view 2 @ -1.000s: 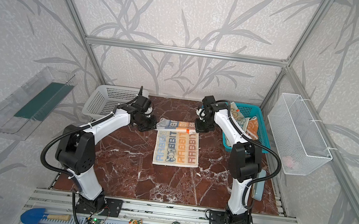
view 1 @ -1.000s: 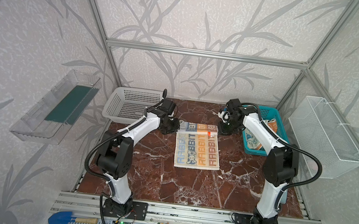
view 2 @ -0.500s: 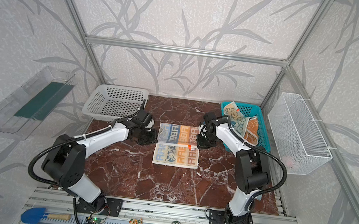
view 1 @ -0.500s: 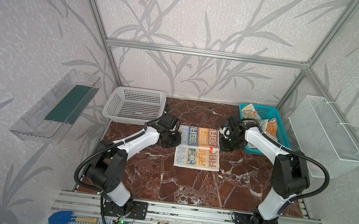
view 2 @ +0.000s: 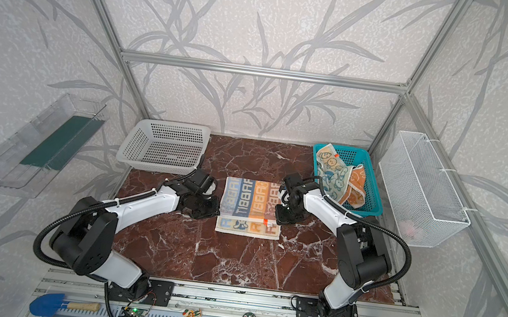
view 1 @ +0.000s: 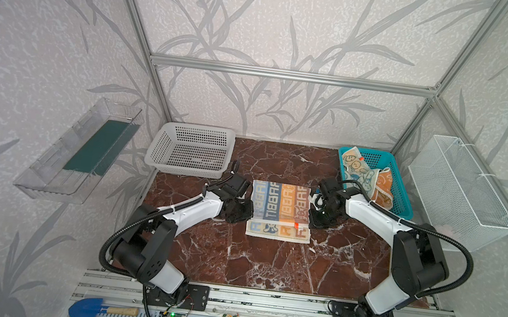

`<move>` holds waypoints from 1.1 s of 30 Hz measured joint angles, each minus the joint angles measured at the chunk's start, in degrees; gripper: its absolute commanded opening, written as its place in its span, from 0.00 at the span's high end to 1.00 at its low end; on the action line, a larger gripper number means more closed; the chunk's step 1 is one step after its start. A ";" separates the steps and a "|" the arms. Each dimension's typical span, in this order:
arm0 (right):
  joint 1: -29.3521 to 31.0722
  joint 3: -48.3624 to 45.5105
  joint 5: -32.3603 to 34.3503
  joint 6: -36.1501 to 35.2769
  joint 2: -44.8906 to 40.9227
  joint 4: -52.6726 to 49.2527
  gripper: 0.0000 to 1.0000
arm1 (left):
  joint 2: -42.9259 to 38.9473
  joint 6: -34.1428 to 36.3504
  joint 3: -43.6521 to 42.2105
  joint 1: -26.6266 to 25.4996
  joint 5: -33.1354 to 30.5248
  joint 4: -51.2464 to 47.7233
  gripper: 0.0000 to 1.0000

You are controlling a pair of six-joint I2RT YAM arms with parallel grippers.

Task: Fold and stack the towels

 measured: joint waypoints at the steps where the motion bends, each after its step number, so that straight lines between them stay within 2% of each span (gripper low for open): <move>1: 0.00 -0.35 0.00 0.22 0.39 0.46 1.00 | 0.52 -0.11 -0.04 -0.09 0.02 0.17 1.00; 9: -0.07 -0.11 0.07 1.77 5.79 2.95 1.00 | 5.38 -0.26 0.42 -0.20 -0.07 1.62 1.00; 17: -0.48 6.27 -0.11 2.62 10.51 2.36 1.00 | 10.62 1.07 5.99 1.40 -1.66 -0.72 1.00; 25: -0.61 8.41 0.72 2.56 6.08 -0.48 1.00 | 7.23 2.27 8.94 1.70 -3.02 -3.85 1.00; 33: -0.07 3.19 -0.52 2.64 0.96 0.55 0.98 | 1.60 2.01 3.74 0.96 -1.70 -2.93 1.00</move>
